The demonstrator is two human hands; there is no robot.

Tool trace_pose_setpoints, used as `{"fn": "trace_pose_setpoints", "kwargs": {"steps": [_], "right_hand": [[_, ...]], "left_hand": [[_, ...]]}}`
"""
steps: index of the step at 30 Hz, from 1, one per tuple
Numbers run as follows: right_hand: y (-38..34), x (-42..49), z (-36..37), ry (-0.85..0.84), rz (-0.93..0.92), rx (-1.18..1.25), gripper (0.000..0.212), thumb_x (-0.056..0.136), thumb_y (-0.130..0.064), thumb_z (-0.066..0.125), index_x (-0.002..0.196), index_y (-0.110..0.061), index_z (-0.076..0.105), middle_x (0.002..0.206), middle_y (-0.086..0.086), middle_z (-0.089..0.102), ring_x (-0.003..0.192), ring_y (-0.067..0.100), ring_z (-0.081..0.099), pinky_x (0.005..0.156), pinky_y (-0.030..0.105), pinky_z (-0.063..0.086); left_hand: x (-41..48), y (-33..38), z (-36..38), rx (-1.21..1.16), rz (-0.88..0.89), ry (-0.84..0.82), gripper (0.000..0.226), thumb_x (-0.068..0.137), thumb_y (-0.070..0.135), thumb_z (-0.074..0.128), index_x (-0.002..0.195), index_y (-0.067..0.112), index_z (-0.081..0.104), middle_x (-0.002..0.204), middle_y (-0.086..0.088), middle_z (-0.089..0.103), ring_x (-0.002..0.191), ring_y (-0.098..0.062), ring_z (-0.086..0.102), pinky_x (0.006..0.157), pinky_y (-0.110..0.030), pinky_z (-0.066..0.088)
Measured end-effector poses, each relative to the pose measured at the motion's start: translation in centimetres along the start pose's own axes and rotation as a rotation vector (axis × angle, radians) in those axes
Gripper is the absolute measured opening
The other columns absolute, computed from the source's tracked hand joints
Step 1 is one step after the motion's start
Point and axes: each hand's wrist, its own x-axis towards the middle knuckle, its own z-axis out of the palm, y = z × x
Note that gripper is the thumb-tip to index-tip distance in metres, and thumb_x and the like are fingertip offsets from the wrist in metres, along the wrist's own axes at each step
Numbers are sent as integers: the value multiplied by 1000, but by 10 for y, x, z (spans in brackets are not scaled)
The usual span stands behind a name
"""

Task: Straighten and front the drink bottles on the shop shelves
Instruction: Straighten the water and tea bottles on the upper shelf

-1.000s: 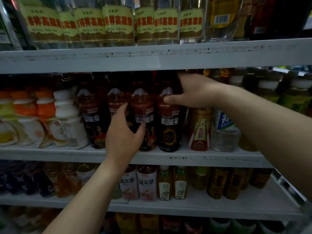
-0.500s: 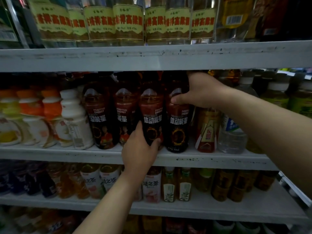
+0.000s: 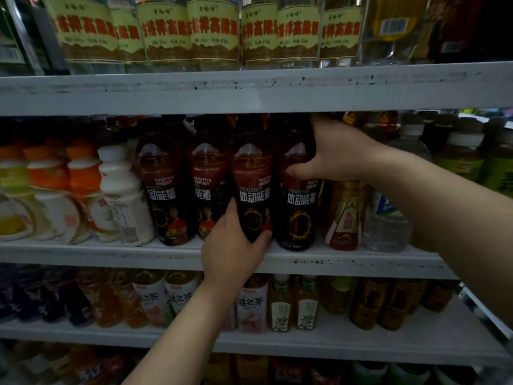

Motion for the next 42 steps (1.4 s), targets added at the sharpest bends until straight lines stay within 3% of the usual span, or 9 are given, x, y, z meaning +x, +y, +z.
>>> {"fn": "trace_pose_setpoints", "kwargs": {"steps": [2, 4, 12, 22, 25, 28, 31, 36, 42], "right_hand": [[0, 1, 1, -52, 14, -50, 107, 54, -61, 80, 140, -35, 20, 132, -7, 48, 115, 13, 49, 86, 23, 40], [0, 1, 1, -55, 17, -54, 112, 55, -57, 82, 143, -34, 16, 140, -3, 45, 123, 18, 46, 89, 24, 37], [-4, -4, 10, 97, 79, -36, 97, 56, -50, 85, 135, -29, 34, 125, -6, 55, 114, 18, 54, 86, 32, 49], [-7, -7, 16, 176, 80, -89, 99, 57, -51, 84, 134, -30, 27, 109, -7, 59, 99, 19, 61, 73, 33, 53], [-9, -9, 16, 157, 67, -94, 104, 55, -59, 81, 137, -33, 23, 120, -4, 58, 105, 21, 60, 79, 37, 54], [-8, -10, 14, 113, 76, -109, 109, 53, -68, 77, 139, -34, 19, 128, -1, 55, 111, 23, 57, 81, 32, 50], [-5, -8, 14, 86, 83, -106, 108, 56, -66, 77, 141, -34, 17, 128, -1, 56, 110, 23, 57, 75, 28, 45], [0, -9, 9, 71, 105, -59, 109, 54, -59, 82, 140, -33, 20, 128, -1, 56, 111, 24, 57, 74, 27, 43], [3, -11, 5, 53, 100, -31, 106, 57, -52, 84, 141, -30, 23, 130, -1, 54, 116, 23, 54, 79, 28, 43]], "left_hand": [[-1, -1, 1, 29, -8, -18, 93, 74, 58, 67, 148, 24, 22, 128, 3, 57, 111, -18, 58, 78, -34, 53], [-3, -2, 1, 18, -7, -23, 92, 76, 55, 68, 148, 25, 20, 128, 3, 56, 112, -17, 56, 80, -35, 53], [-4, -9, 4, 7, 15, -38, 96, 78, 57, 67, 152, 24, 13, 132, -1, 53, 118, -18, 52, 87, -33, 50], [-6, -13, 6, 51, 52, -56, 97, 85, 58, 58, 153, 17, 3, 126, -5, 57, 111, -20, 55, 82, -33, 51], [-7, -13, 5, 7, 48, -56, 96, 84, 54, 61, 153, 18, 4, 130, -5, 56, 115, -20, 54, 87, -34, 51], [-7, -13, 4, -56, 41, -65, 96, 83, 52, 66, 153, 20, 8, 134, -2, 54, 120, -18, 52, 91, -35, 51], [-6, -16, 4, -103, 15, -61, 92, 81, 45, 71, 152, 19, 19, 134, 1, 55, 120, -14, 52, 96, -26, 46], [-7, -14, 4, -101, 11, -51, 82, 82, 40, 72, 149, 20, 30, 125, 6, 60, 110, -6, 54, 83, -9, 36], [-8, -14, -4, -22, 56, -90, 76, 87, 38, 66, 150, 24, 25, 123, 4, 61, 106, -14, 59, 80, -27, 50]]}}
